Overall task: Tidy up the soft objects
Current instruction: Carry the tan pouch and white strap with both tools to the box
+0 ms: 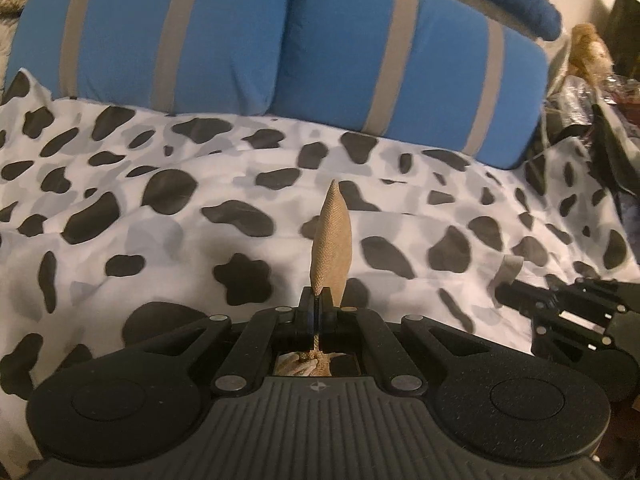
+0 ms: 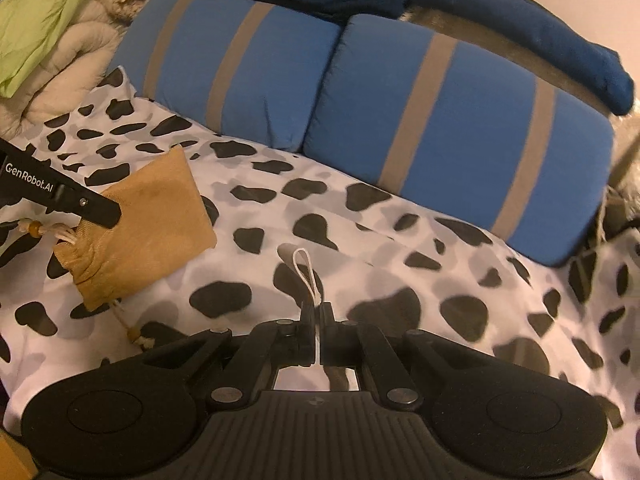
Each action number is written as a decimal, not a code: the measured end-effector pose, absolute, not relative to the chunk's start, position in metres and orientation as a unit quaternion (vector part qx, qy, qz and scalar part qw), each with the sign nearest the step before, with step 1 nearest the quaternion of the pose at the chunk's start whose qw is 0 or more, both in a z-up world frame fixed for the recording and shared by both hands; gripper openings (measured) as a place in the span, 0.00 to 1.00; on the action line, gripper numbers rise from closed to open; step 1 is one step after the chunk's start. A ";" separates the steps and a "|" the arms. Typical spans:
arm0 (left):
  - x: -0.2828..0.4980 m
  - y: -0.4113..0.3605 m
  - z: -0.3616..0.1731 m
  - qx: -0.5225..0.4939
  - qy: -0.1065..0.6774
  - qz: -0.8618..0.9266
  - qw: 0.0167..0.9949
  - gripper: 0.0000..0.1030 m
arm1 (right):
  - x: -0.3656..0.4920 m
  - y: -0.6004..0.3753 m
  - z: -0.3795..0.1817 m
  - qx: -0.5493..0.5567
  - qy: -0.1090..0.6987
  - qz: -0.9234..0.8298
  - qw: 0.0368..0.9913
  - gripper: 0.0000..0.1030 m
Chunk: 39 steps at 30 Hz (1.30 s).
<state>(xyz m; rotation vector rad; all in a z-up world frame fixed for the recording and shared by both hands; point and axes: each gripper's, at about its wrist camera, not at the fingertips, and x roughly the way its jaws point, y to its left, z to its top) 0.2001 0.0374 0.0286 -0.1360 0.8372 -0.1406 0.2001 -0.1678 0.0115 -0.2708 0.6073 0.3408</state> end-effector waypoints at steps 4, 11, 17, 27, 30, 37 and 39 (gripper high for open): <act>0.190 0.027 0.030 -0.064 0.399 -0.086 0.911 0.02 | 0.182 -0.183 0.017 -0.115 0.299 0.156 0.934 0.04; 0.167 0.021 0.036 -0.067 0.384 -0.110 0.914 0.02 | 0.151 -0.202 0.026 -0.089 0.302 0.146 0.938 0.04; 0.149 0.024 0.038 -0.080 0.379 -0.110 0.915 0.02 | 0.126 -0.210 0.033 -0.056 0.306 0.150 0.938 0.04; 0.110 0.022 0.044 -0.091 0.364 -0.130 0.918 0.02 | 0.091 -0.216 0.043 -0.006 0.314 0.162 0.935 0.04; 0.099 0.021 0.045 -0.093 0.367 -0.131 0.916 0.02 | 0.079 -0.218 0.045 0.000 0.315 0.164 0.935 0.04; 0.069 0.023 0.050 -0.111 0.364 -0.138 0.914 0.02 | 0.050 -0.220 0.052 0.011 0.316 0.171 0.933 0.04; 0.059 0.022 0.051 -0.116 0.363 -0.143 0.914 0.02 | 0.043 -0.221 0.054 0.017 0.315 0.174 0.933 0.04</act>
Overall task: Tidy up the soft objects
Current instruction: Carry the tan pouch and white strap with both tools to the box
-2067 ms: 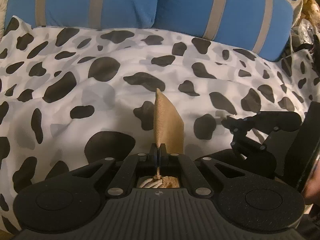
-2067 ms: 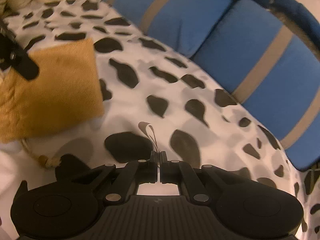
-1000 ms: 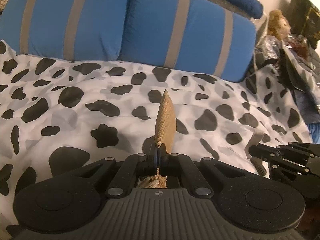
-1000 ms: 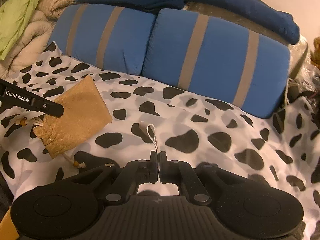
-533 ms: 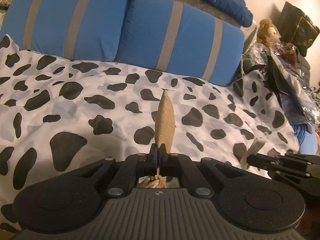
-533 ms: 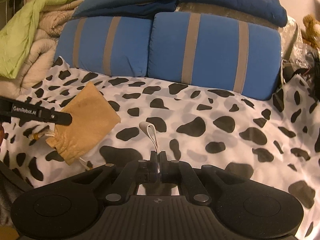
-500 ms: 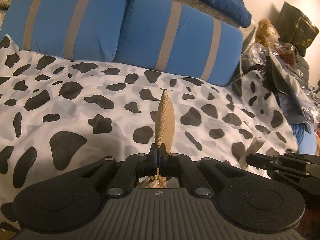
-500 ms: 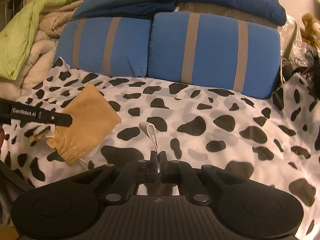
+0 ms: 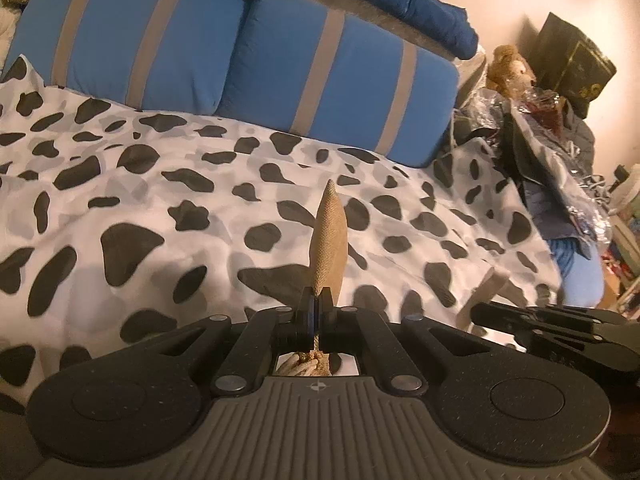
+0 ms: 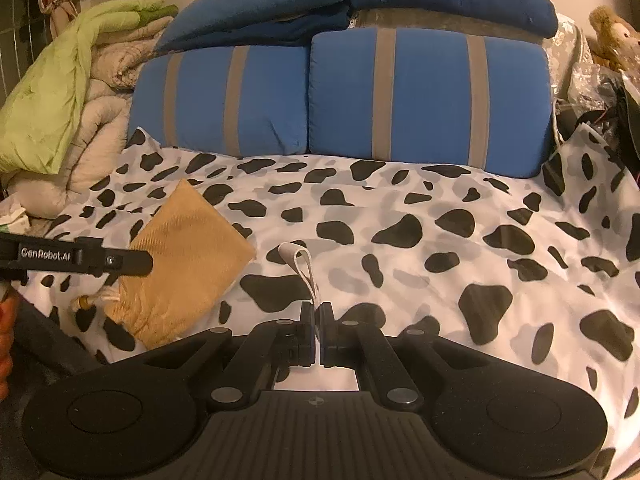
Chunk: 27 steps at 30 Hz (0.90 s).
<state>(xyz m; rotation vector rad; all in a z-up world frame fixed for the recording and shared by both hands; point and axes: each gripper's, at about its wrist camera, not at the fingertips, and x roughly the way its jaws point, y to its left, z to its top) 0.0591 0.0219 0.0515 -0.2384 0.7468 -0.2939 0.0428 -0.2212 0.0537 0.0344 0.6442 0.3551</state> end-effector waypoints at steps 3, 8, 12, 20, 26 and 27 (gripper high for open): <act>0.046 0.020 0.053 -0.119 0.361 -0.153 0.912 0.02 | 0.032 -0.223 0.056 0.026 0.315 0.179 0.932 0.04; 0.030 0.017 0.053 -0.125 0.365 -0.174 0.906 0.02 | 0.021 -0.223 0.057 0.045 0.326 0.187 0.926 0.04; 0.023 0.017 0.049 -0.140 0.386 -0.187 0.892 0.02 | 0.015 -0.223 0.054 0.064 0.349 0.197 0.914 0.04; 0.019 0.013 0.027 -0.132 0.464 -0.190 0.855 0.02 | 0.012 -0.224 0.037 0.106 0.431 0.207 0.872 0.04; 0.021 0.005 0.010 -0.096 0.522 -0.178 0.828 0.02 | 0.013 -0.212 0.016 0.102 0.502 0.227 0.828 0.04; 0.021 0.004 0.007 -0.089 0.530 -0.176 0.824 0.02 | 0.013 -0.209 0.014 0.098 0.510 0.229 0.823 0.04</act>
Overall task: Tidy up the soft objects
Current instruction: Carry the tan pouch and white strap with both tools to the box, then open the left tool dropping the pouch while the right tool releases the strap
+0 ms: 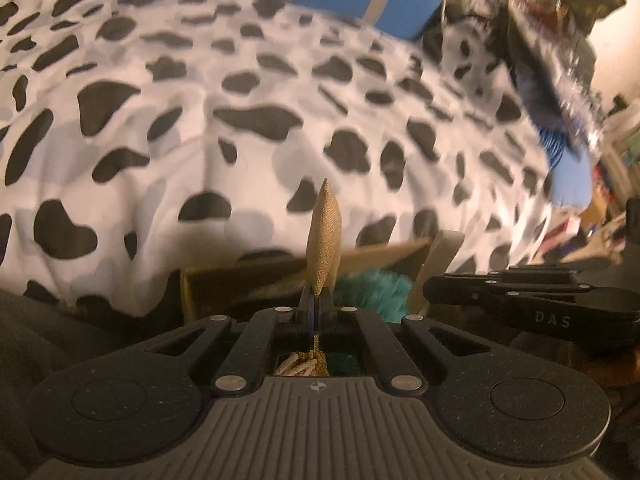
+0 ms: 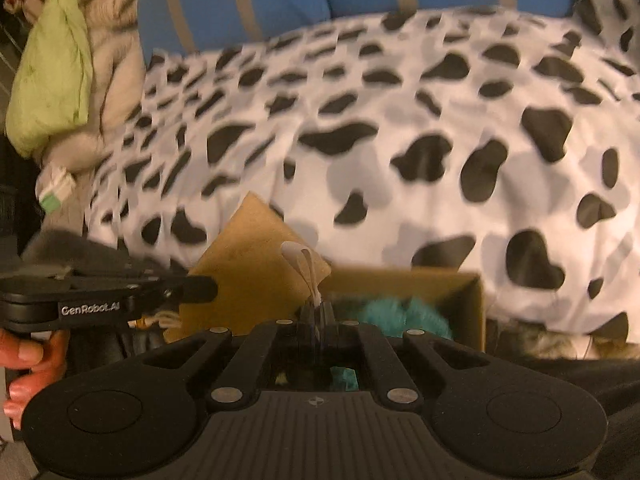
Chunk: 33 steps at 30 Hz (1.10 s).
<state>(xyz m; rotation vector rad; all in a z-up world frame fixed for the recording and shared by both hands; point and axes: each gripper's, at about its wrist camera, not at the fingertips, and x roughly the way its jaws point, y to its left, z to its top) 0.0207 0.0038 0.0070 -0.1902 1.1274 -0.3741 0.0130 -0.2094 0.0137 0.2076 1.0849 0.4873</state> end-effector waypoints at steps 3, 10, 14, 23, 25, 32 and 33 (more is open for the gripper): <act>0.021 -0.001 0.000 -0.067 0.551 -0.169 0.815 0.02 | 0.013 -0.202 0.004 0.092 0.540 0.242 0.801 0.04; 0.021 -0.007 -0.010 -0.036 0.581 -0.157 0.798 0.02 | 0.013 -0.189 -0.009 0.076 0.585 0.247 0.769 0.04; 0.021 -0.007 -0.012 -0.031 0.587 -0.155 0.794 0.02 | 0.013 -0.187 -0.012 0.080 0.594 0.254 0.759 0.04; 0.023 -0.011 -0.016 -0.019 0.598 -0.150 0.787 0.07 | 0.016 -0.187 -0.014 0.083 0.600 0.242 0.758 0.47; 0.024 -0.012 -0.019 -0.014 0.605 -0.144 0.783 0.21 | 0.015 -0.187 -0.013 0.075 0.597 0.235 0.763 0.70; 0.024 -0.007 -0.018 -0.018 0.598 -0.115 0.793 0.77 | 0.013 -0.186 -0.013 0.049 0.598 0.195 0.776 0.97; 0.024 -0.006 -0.018 -0.018 0.597 -0.108 0.795 0.78 | 0.013 -0.186 -0.013 0.047 0.598 0.188 0.778 0.98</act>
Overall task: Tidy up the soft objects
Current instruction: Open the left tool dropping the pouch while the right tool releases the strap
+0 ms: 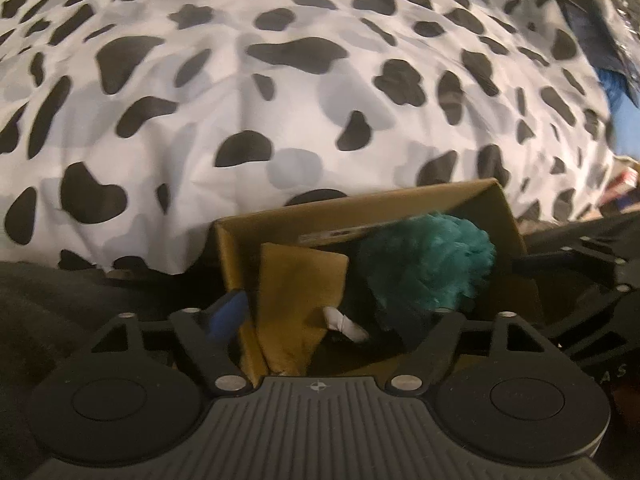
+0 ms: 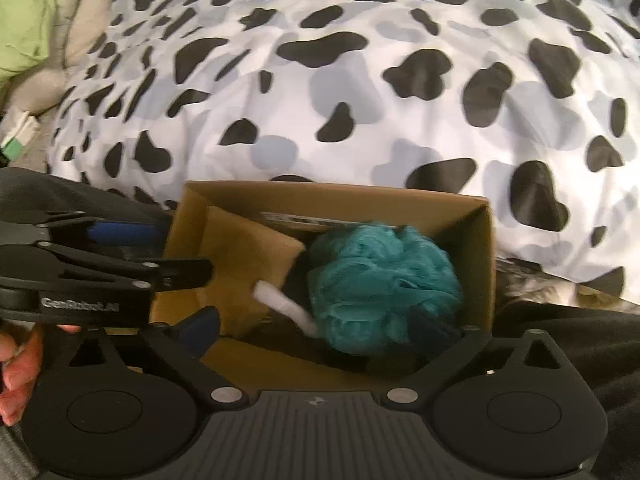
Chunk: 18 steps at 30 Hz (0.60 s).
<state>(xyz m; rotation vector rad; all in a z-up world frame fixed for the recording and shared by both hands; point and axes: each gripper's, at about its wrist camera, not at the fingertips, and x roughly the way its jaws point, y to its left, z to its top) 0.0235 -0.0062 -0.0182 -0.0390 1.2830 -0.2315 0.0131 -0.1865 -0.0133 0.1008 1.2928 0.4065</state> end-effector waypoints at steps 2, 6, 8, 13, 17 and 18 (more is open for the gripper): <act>0.022 -0.006 -0.018 -0.014 0.592 -0.090 0.800 0.79 | 0.012 -0.187 -0.014 0.042 0.598 0.170 0.782 1.00; 0.019 -0.005 -0.016 -0.011 0.583 -0.068 0.810 0.97 | 0.009 -0.187 -0.015 0.012 0.598 0.131 0.790 1.00; 0.019 -0.004 -0.015 -0.012 0.577 -0.060 0.814 1.00 | 0.007 -0.187 -0.016 -0.007 0.599 0.118 0.792 1.00; 0.019 -0.004 -0.014 -0.006 0.577 -0.045 0.816 1.00 | 0.003 -0.189 -0.013 -0.030 0.590 0.087 0.802 1.00; 0.019 -0.005 -0.012 0.001 0.569 -0.030 0.822 1.00 | 0.002 -0.192 -0.010 -0.037 0.579 0.064 0.812 1.00; 0.018 -0.005 -0.012 0.004 0.567 -0.025 0.823 1.00 | 0.002 -0.193 -0.009 -0.040 0.578 0.059 0.813 1.00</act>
